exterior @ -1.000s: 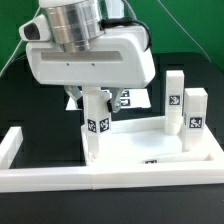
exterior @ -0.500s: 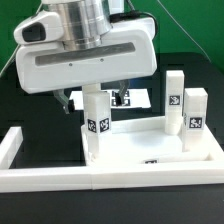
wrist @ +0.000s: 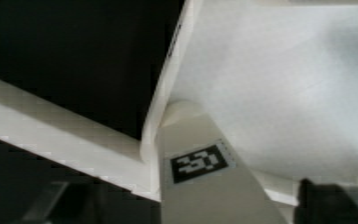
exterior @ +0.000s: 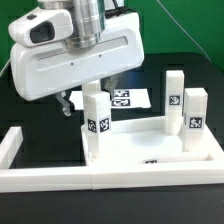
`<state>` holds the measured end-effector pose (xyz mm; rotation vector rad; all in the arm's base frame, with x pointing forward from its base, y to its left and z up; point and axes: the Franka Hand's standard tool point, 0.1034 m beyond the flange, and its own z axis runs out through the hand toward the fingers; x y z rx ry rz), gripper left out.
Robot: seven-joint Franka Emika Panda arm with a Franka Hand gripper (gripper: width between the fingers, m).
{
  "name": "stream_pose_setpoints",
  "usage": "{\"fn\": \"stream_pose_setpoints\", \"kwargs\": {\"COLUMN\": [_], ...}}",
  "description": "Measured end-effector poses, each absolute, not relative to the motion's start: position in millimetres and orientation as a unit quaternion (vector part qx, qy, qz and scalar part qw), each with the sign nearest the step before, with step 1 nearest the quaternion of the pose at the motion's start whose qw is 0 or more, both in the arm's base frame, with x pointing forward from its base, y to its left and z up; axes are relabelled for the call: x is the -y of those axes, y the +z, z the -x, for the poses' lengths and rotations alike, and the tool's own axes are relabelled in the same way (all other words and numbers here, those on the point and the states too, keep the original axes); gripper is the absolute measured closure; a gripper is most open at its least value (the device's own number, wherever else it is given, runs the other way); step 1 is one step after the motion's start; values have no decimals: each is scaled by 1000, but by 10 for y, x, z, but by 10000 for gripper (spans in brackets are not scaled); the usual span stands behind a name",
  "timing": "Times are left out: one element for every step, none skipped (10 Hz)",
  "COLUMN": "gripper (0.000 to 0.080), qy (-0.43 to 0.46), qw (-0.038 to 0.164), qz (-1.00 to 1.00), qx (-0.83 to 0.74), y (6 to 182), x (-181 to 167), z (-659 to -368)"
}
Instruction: Assemble desk
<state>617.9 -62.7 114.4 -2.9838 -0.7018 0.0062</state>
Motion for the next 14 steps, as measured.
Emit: {"fn": "stream_pose_setpoints", "kwargs": {"gripper": [393, 393, 511, 511, 511, 511, 511, 511, 511, 511, 511, 511, 511, 511], "qy": [2, 2, 4, 5, 6, 8, 10, 13, 16, 19, 16, 15, 16, 18], "qw": [38, 39, 39, 39, 39, 38, 36, 36, 37, 39, 42, 51, 51, 50], "qz": [973, 975, 985, 990, 993, 998, 999, 995, 979, 956, 937, 916, 905, 892], "qx": [228, 220, 166, 133, 109, 52, -6, -93, -198, -289, -346, -398, -421, -449], "y": [1143, 1142, 1145, 1146, 1147, 1150, 1151, 1152, 1153, 1152, 1152, 1152, 1152, 1152], "x": [637, 638, 631, 631, 631, 617, 573, 532, 508, 488, 468, 467, 460, 455], "z": [-6178, -6177, -6180, -6182, -6183, -6189, -6202, -6217, -6244, -6256, -6276, -6285, -6286, -6287]}}
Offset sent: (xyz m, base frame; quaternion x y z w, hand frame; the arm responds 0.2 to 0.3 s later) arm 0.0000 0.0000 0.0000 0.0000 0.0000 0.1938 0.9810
